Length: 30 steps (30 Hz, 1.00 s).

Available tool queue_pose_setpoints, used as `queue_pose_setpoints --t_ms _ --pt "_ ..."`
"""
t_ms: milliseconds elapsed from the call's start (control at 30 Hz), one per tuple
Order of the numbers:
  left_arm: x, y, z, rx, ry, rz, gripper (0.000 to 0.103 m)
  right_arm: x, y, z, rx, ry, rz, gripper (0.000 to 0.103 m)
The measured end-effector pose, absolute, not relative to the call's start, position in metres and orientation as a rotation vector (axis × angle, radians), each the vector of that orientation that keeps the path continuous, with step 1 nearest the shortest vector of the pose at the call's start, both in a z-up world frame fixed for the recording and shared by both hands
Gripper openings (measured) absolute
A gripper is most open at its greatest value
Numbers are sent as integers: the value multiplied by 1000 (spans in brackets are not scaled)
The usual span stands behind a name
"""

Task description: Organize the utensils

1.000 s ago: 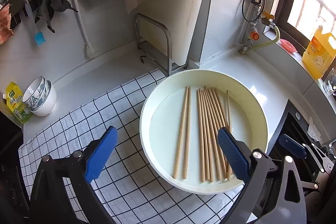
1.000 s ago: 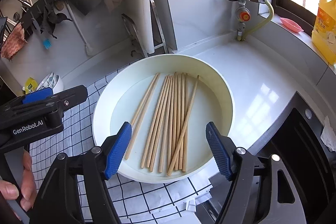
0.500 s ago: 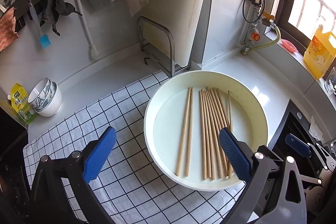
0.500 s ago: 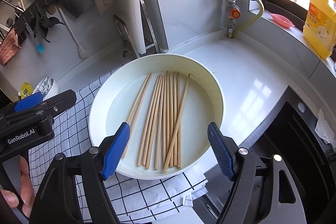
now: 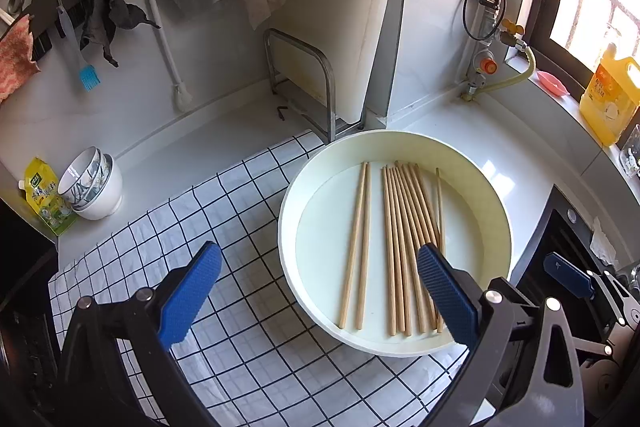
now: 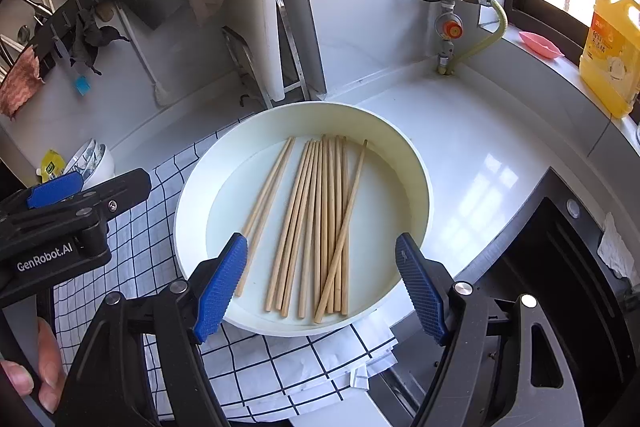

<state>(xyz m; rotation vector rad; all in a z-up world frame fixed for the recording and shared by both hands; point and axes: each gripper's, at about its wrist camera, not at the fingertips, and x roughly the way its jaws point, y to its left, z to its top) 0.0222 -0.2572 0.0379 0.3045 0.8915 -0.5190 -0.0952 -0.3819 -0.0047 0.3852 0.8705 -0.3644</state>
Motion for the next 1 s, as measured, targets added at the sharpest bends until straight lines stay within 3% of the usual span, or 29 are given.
queue_pose_setpoints --t_ms 1000 --pt "20 -257 39 307 895 -517 97 -94 -379 -5 380 872 -354 73"
